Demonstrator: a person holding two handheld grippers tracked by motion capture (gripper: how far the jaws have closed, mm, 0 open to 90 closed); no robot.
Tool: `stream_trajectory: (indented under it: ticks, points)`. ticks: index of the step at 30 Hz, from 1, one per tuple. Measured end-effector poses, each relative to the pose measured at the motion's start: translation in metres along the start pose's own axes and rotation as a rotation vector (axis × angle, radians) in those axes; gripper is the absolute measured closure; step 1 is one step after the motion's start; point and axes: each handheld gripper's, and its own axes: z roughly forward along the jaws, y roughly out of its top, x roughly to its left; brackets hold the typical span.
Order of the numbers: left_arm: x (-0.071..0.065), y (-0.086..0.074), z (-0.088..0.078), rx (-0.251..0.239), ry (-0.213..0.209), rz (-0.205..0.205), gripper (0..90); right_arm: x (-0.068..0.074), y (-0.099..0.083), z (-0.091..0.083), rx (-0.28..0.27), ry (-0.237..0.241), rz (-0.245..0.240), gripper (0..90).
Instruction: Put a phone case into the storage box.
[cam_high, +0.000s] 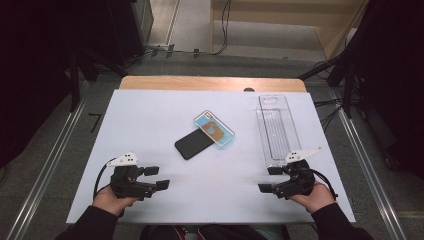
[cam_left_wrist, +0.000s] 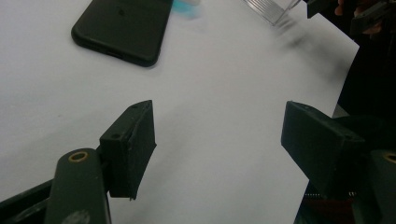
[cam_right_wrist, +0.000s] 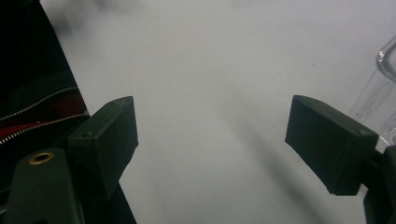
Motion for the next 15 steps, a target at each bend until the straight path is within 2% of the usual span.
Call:
stream_trajectory:
  ticks: [4,7,15]
  points:
    - [0.001,0.0,0.001,0.001,0.004,0.001,26.2,0.003,0.006,-0.002,-0.029,0.003,-0.008,15.1]
    - [0.002,0.001,0.001,-0.012,0.01,-0.001,26.2,0.004,0.013,-0.001,-0.029,0.004,-0.002,15.2]
    - [0.004,0.002,0.001,-0.015,0.017,0.006,26.2,0.007,0.037,0.0,-0.081,-0.007,-0.019,15.2]
